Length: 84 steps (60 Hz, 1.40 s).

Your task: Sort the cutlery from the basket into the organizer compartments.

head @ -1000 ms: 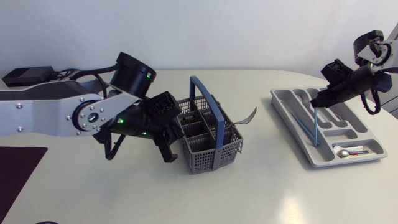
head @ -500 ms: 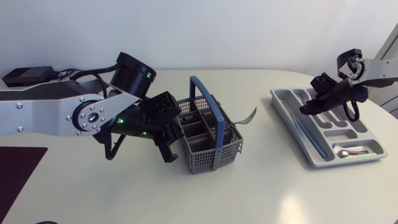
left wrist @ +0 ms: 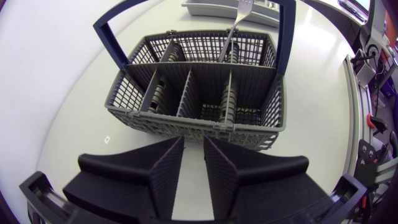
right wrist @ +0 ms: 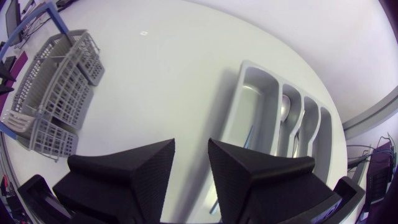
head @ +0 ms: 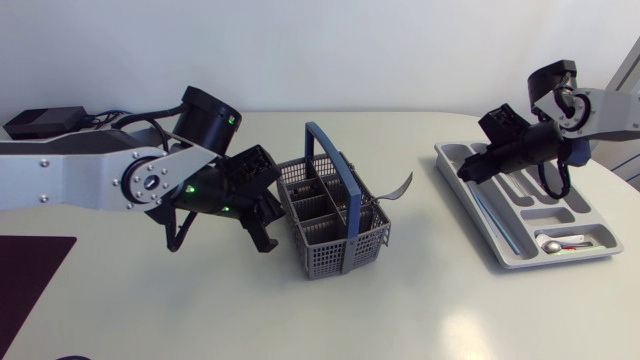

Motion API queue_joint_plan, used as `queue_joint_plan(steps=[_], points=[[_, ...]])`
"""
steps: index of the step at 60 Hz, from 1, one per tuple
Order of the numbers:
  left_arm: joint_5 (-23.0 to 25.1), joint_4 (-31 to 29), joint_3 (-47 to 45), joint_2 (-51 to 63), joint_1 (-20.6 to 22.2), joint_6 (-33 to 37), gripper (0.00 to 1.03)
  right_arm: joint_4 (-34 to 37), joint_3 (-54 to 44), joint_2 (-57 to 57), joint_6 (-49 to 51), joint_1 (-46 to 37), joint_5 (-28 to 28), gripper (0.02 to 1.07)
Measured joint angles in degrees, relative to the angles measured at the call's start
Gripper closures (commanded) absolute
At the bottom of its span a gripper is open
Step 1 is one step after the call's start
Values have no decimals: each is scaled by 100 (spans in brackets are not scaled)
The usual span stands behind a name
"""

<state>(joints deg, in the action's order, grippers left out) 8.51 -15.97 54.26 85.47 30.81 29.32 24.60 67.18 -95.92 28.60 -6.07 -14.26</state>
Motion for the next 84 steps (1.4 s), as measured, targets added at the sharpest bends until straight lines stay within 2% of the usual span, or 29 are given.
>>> queue_joint_plan(steps=[13, 24, 32, 39, 46, 61, 78, 84], points=[[4, 46, 2, 72, -35, 0, 78, -173, -844, 946, -389, 710, -87, 65], [2, 96, 76, 455, -363, 0, 80, -715, -1753, 1290, -658, 1305, -186, 102], [46, 129, 278, 734, -612, -109, 93, -1130, -2194, 1565, -763, 1611, -243, 102], [529, 133, 662, 1108, -927, -302, 100, -1473, -2520, 1840, -763, 2004, -236, 102], [761, 136, 1113, 1617, -1121, -457, 100, -1722, -2629, 1873, -758, 2208, -190, 102], [866, 101, 1611, 2253, -1073, -647, 100, -1971, -2892, 1902, -737, 2865, 341, 102], [859, -11, 2269, 2741, -988, -728, 100, -1860, -2986, 2100, -741, 3499, 758, 102], [855, -140, 2669, 3012, -925, -732, 100, -1794, -2986, 2225, -748, 3963, 1040, 102]])
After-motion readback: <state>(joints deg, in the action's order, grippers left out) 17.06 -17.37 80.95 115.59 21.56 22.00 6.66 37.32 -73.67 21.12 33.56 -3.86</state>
